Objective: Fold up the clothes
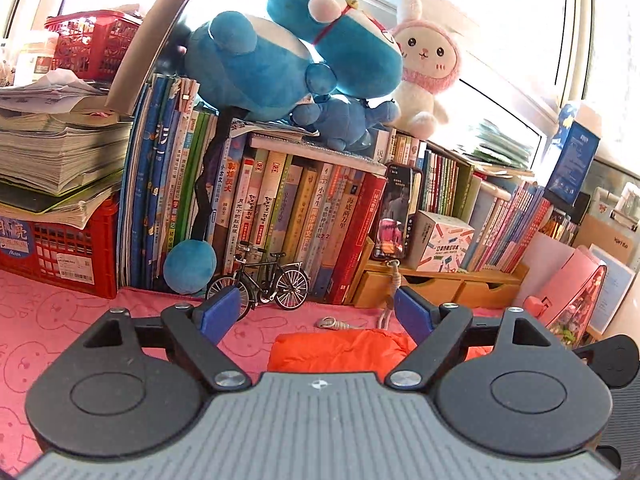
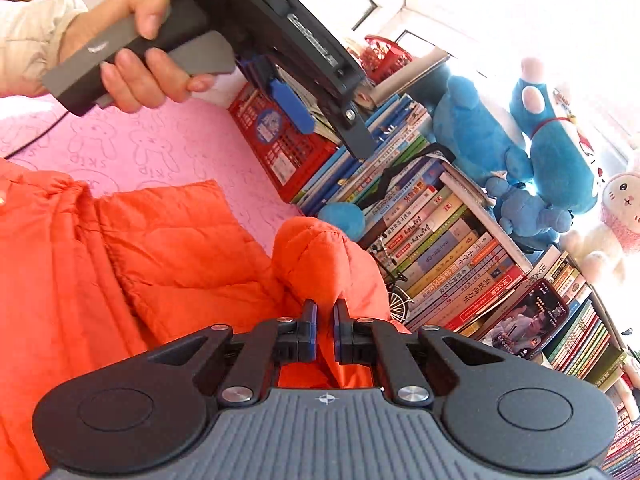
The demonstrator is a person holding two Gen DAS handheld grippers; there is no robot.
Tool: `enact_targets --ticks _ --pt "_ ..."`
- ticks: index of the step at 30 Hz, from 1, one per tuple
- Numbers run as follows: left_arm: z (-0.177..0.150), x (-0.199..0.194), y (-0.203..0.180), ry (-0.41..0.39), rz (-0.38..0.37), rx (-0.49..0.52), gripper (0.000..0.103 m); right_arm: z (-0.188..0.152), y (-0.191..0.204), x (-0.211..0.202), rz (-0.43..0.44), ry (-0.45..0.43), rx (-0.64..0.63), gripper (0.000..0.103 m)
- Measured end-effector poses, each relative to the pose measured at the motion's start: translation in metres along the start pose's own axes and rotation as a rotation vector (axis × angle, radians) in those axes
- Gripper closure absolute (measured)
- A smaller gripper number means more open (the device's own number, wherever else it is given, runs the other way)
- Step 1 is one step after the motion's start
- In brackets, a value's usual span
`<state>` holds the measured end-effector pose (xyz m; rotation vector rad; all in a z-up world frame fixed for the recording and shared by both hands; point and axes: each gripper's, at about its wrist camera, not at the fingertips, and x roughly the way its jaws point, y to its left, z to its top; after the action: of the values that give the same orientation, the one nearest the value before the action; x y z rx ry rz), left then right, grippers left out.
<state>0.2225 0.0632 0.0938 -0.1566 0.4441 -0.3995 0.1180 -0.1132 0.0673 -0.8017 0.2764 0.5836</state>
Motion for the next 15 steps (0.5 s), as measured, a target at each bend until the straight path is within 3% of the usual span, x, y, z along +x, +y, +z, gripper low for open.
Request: enact_targets --ticks 3,7,9,10,11,13,15 --pt "-0.013 0.025 -0.020 0.032 0.034 0.124 0.013 0.000 0.015 -0.010 0.022 0.006 -0.004 0.095" --pt "-0.044 0.080 -0.034 0.228 0.101 0.194 0.014 -0.010 0.017 -0.009 0.013 0.052 0.042 0.095" --pt "-0.063 0.094 -0.036 0.279 0.106 0.208 0.015 -0.013 0.013 -0.020 -0.033 0.039 0.032 0.091" --pt "-0.069 0.094 -0.036 0.279 0.099 0.217 0.015 -0.015 0.008 -0.026 -0.055 0.032 0.018 0.082" --pt "-0.072 0.092 -0.035 0.273 0.087 0.222 0.015 -0.017 0.004 -0.030 -0.066 0.037 -0.008 0.060" --pt "-0.072 0.085 -0.031 0.268 0.050 0.207 0.015 -0.023 0.002 -0.029 -0.104 0.066 -0.120 0.028" --pt "-0.066 0.078 -0.025 0.261 0.016 0.177 0.015 -0.029 0.003 -0.018 -0.098 0.089 -0.212 0.027"
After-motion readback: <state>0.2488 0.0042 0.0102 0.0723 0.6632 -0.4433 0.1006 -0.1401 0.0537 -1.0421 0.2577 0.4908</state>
